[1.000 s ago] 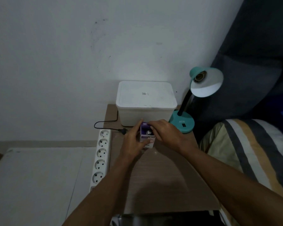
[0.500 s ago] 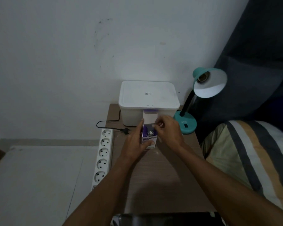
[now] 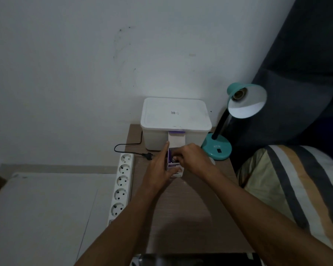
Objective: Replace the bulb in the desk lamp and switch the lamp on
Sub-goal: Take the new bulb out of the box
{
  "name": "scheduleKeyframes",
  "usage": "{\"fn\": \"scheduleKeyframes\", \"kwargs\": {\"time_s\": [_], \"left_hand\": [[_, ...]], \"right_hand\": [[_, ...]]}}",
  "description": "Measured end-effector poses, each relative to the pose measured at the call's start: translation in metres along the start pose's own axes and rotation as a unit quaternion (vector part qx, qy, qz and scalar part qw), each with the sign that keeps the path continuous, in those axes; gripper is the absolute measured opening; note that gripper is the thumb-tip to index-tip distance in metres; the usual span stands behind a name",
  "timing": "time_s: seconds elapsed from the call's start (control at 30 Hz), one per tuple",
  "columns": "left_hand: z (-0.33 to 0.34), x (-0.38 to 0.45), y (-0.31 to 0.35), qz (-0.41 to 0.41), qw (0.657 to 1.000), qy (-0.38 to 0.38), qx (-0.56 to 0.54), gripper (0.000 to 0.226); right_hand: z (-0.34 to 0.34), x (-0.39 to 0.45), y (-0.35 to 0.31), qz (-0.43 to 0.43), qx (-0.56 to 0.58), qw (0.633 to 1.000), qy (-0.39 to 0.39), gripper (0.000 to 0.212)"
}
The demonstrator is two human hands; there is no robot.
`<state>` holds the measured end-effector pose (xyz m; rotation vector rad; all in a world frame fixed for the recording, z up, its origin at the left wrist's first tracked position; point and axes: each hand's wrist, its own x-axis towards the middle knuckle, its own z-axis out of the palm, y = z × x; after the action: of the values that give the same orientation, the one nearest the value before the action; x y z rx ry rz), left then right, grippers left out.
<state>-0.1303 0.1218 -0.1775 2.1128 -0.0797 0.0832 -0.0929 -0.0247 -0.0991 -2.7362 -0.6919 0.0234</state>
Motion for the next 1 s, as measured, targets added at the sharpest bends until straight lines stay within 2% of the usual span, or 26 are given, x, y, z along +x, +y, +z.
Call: {"fn": "scheduleKeyframes", "kwargs": {"time_s": [0.17,0.4,0.6,0.73,0.87,1.0], "left_hand": [[0.000,0.001,-0.003,0.011,1.000,0.002,-0.004,0.107],[0.001,0.001,-0.002,0.015,1.000,0.002,-0.013,0.107],[0.001,0.001,-0.003,0.025,0.999,0.007,-0.029,0.106],[0.002,0.002,-0.004,0.030,0.999,0.011,-0.015,0.104],[0.003,0.002,-0.005,0.038,0.999,0.020,-0.001,0.101],[0.003,0.002,-0.004,0.038,0.999,0.021,-0.015,0.099]], "right_hand": [[-0.006,0.002,-0.003,0.005,-0.017,0.999,-0.043,0.019],[0.006,0.000,-0.009,0.037,0.004,0.999,0.023,0.018],[0.004,0.000,-0.011,0.033,0.013,0.999,0.009,0.021],[0.008,-0.001,-0.011,0.040,0.003,0.998,0.040,0.023],[0.014,-0.001,-0.015,0.037,-0.002,0.999,0.030,0.029],[0.016,-0.003,-0.018,0.047,0.014,0.998,0.039,0.022]]}}
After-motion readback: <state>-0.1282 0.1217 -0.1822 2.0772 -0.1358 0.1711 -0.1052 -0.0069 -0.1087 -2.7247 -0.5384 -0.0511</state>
